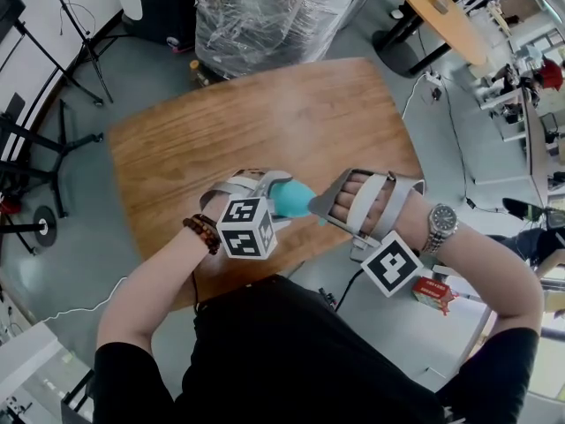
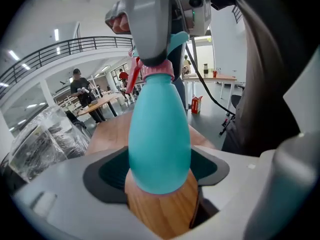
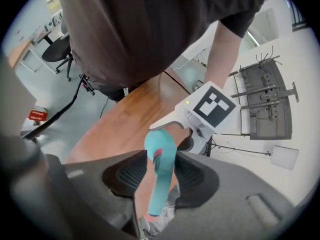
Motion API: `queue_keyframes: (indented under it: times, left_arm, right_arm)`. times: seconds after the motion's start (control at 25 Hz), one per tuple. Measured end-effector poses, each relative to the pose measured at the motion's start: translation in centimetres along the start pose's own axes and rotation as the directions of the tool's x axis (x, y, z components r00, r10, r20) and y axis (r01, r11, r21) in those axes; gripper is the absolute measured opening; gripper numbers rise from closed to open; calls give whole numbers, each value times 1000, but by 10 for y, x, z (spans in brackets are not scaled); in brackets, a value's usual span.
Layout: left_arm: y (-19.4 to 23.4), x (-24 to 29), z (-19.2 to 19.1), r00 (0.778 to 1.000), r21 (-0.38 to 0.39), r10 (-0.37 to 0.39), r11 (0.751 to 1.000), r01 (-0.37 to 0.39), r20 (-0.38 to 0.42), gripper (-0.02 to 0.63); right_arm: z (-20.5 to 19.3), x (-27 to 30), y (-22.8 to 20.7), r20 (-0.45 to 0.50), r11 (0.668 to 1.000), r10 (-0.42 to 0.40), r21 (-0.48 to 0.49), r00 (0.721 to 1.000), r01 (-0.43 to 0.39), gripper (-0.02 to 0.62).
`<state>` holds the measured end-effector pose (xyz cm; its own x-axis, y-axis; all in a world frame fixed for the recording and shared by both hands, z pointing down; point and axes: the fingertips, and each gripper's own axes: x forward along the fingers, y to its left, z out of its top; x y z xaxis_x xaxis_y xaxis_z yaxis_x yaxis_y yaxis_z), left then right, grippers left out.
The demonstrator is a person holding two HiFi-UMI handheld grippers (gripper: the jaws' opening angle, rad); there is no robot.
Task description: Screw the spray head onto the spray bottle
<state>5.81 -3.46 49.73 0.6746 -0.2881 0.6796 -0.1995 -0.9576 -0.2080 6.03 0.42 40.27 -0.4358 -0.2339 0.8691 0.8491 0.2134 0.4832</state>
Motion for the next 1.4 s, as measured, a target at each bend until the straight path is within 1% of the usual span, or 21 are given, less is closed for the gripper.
queue_keyframes:
  times: [0.04,0.16,0.24,0.28,0.32,0.36,0.4,0.44,0.48,0.52,0.56,0.68,0.8,0.88,0.92,0.96,1.0,1.04,1.08,1.24,1.4]
  left_arm:
    - [0,0,0,1000,2,4,1000,-4,-3,400]
    - [2,2,-1,1000,-4,23,1000,-23,-11,400]
    - [5,4,-3,999,-11,47,999,-47,-24,400]
    - [6,5,-4,998,-14,62,998,-63,-33,399]
    - [8,7,-6,996,-18,78,997,-79,-44,399]
    - [9,9,-7,994,-24,93,995,-94,-55,399]
    - [10,11,-9,992,-31,108,993,-110,-67,399]
    - [11,13,-11,989,-38,122,991,-126,-79,399]
    - [13,15,-13,986,-42,138,989,-142,-93,399]
    - [14,17,-16,982,-43,153,986,-159,-108,399]
    - [16,19,-18,978,-42,170,983,-177,-123,399]
    - [22,25,-25,961,-31,222,973,-230,-167,399]
    - [24,31,-30,943,-8,260,963,-268,-208,399]
    - [23,35,-33,934,4,275,960,-282,-226,399]
    - [22,36,-34,933,3,279,958,-286,-229,399]
    - [22,38,-35,933,-6,278,958,-287,-228,399]
    - [21,39,-35,935,-20,274,958,-285,-223,398]
    - [20,39,-34,939,-37,267,959,-281,-215,399]
    - [19,40,-33,944,-56,260,959,-276,-204,399]
    - [16,42,-27,961,-129,231,960,-250,-149,397]
    - [17,46,-26,975,-220,207,950,-220,-80,398]
  right_arm:
    - [0,1,0,0,1000,-6,1,1000,6,135]
    - [-2,3,-3,-5,999,-20,31,1000,20,123]
    - [-7,6,-2,-12,994,-6,105,1000,7,121]
    - [-10,8,0,-15,985,14,173,1000,-12,121]
    - [-14,11,2,-14,966,39,258,999,-34,120]
    - [-17,13,4,-8,933,61,355,998,-54,120]
    - [-20,16,4,2,886,80,458,997,-72,120]
    - [-23,20,4,15,825,96,558,995,-88,120]
    - [-26,23,4,29,751,112,652,993,-104,120]
    - [-29,26,4,44,662,127,740,991,-118,120]
    - [-33,30,5,63,561,140,818,988,-131,120]
    - [-45,40,8,120,207,150,967,981,-149,120]
    - [-59,48,15,164,-142,148,979,975,-143,120]
    - [-64,53,22,216,-351,129,923,968,-159,121]
    - [-65,54,24,240,-438,112,883,964,-169,121]
    - [-66,55,27,256,-500,97,848,962,-175,121]
    - [-68,56,28,263,-534,85,826,961,-179,121]
    - [-68,56,28,262,-544,77,819,962,-180,123]
    - [-69,55,28,257,-537,70,824,964,-180,124]
    - [-78,46,15,218,-459,26,869,975,-182,182]
    - [-92,31,-3,187,-415,-33,891,982,-184,203]
